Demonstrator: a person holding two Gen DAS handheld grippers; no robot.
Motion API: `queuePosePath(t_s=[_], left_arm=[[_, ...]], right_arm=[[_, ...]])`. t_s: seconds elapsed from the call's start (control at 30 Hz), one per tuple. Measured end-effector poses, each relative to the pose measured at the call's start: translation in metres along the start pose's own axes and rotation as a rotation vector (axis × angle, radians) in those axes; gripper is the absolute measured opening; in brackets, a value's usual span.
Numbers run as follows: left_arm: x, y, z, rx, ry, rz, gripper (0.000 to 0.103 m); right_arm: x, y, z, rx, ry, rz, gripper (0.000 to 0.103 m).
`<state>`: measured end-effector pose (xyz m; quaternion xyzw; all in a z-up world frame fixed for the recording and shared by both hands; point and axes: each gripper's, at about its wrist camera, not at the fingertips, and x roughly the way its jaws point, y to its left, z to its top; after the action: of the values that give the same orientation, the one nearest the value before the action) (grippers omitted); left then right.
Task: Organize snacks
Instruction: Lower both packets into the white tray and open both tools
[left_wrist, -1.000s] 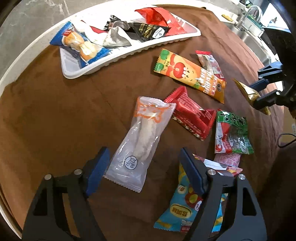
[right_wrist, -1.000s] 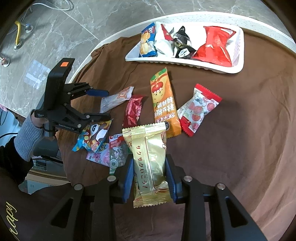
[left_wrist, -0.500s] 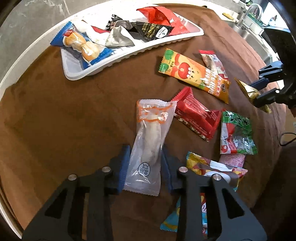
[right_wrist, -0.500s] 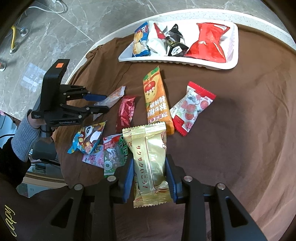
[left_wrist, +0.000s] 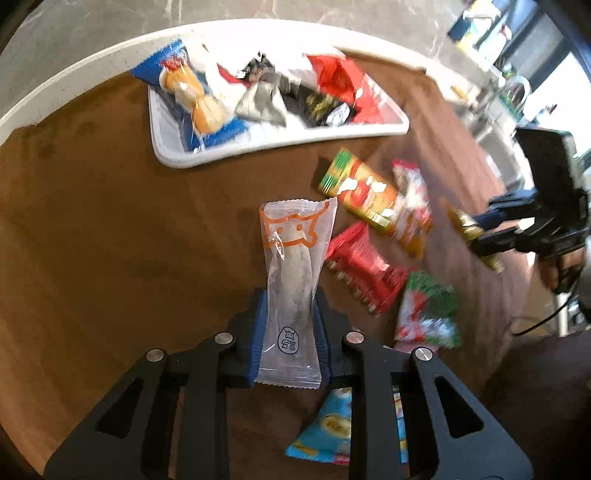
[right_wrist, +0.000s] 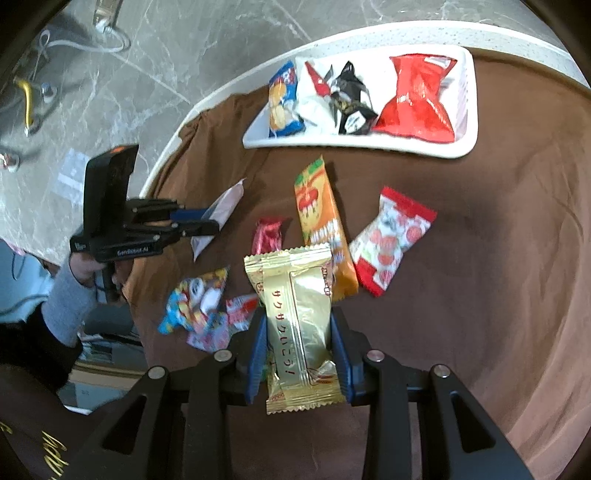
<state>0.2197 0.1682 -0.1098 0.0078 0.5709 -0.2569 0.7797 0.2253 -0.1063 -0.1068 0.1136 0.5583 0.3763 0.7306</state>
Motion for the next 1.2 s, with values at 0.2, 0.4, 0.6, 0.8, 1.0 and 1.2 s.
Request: queuePosePath(t_s=[0.2, 0.4, 0.6, 0.8, 1.0, 1.2], left_arm=[[-0.015, 0.003, 0.03, -0.089, -0.08, -0.1, 0.022], [-0.015, 0.013, 0.074, -0.156, -0.141, -0.144, 0.022], [0.0, 0.032, 0.121, -0.23, -0.176, -0.161, 0.022], [0.016, 0.049, 0.154, -0.287, -0.206, -0.109, 0.022], [0.037, 0.05, 0.171, -0.279, -0.203, -0.014, 0.024], [0.046, 0.044, 0.172, -0.242, -0.196, 0.05, 0.025]], right_arm=[[-0.01, -0.008, 0.029, 0.063, -0.065, 0.067, 0.037], [-0.021, -0.019, 0.071, 0.134, -0.155, 0.125, 0.037], [-0.022, -0.036, 0.113, 0.195, -0.23, 0.125, 0.037], [-0.008, -0.049, 0.147, 0.246, -0.261, 0.106, 0.037], [0.013, -0.053, 0.165, 0.234, -0.251, 0.031, 0.037], [0.02, -0.043, 0.17, 0.151, -0.247, -0.067, 0.062]])
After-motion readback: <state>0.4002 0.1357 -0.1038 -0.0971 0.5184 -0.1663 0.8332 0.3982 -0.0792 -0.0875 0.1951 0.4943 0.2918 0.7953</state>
